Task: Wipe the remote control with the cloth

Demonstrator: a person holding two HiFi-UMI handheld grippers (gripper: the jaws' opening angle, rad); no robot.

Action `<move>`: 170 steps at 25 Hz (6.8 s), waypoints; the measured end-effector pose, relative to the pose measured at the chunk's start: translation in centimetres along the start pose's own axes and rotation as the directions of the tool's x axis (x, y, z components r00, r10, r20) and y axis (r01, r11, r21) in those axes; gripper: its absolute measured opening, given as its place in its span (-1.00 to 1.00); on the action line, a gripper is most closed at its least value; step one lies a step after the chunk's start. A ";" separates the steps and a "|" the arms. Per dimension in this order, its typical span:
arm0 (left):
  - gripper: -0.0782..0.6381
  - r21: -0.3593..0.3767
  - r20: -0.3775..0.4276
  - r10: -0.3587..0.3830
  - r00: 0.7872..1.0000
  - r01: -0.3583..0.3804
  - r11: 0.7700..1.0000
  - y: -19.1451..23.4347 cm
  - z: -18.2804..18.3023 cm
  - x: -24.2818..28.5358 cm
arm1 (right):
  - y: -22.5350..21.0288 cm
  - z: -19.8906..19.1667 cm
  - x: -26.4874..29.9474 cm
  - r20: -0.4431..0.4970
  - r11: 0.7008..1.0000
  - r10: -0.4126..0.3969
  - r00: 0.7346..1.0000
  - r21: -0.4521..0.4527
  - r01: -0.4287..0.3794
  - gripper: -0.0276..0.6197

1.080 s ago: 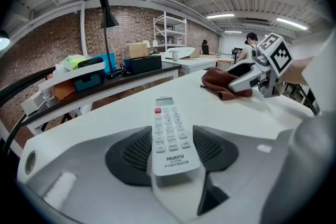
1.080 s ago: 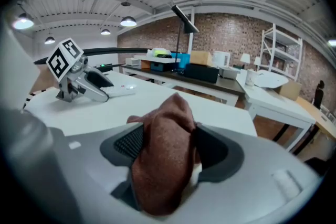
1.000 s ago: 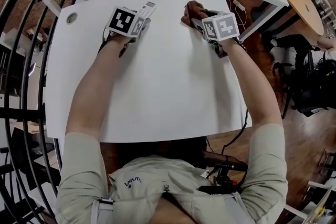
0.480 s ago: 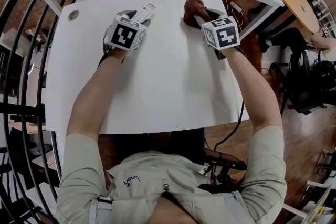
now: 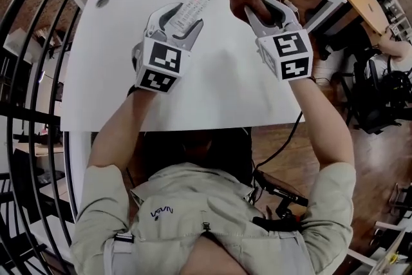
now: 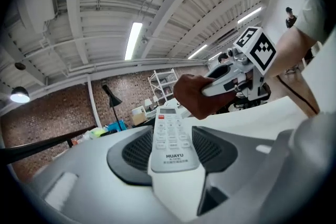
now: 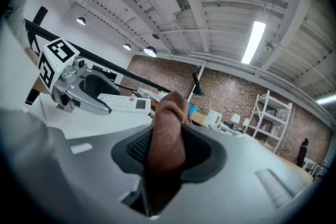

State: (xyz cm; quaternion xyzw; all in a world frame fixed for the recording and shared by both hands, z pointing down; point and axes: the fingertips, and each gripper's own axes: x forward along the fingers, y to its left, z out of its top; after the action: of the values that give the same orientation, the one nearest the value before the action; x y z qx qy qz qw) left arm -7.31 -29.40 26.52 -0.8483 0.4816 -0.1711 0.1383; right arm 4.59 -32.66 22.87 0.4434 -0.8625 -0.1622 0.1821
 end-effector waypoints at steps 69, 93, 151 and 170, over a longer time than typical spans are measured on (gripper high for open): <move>-0.10 -0.437 0.482 -0.032 0.876 0.272 0.857 -7.2 8.1 -13.1 | 10.3 7.6 -15.0 0.436 0.998 0.048 0.899 0.013 -0.060 -0.54; -0.10 -0.580 0.607 -0.130 0.784 0.549 0.601 -7.2 8.4 -13.7 | 7.6 6.8 -13.8 0.448 0.992 0.102 0.888 0.021 -0.124 -0.53; -0.11 -0.115 0.018 0.136 0.991 -0.133 0.984 -1.9 -2.8 -4.9 | 6.0 -5.5 -5.2 -0.004 0.997 0.010 1.000 -0.070 -0.010 -0.53; -0.11 -0.175 -0.203 0.098 0.974 -0.135 0.975 2.3 -8.5 5.0 | -0.6 -12.5 3.6 -0.224 0.995 -0.063 0.973 -0.094 0.043 -0.53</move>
State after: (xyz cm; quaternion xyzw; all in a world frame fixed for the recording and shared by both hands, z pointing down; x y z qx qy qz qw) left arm -10.31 -35.49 34.08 -0.8072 0.5558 -0.1977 0.0201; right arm 8.80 -37.40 34.22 0.4733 -0.8160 -0.1537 0.2943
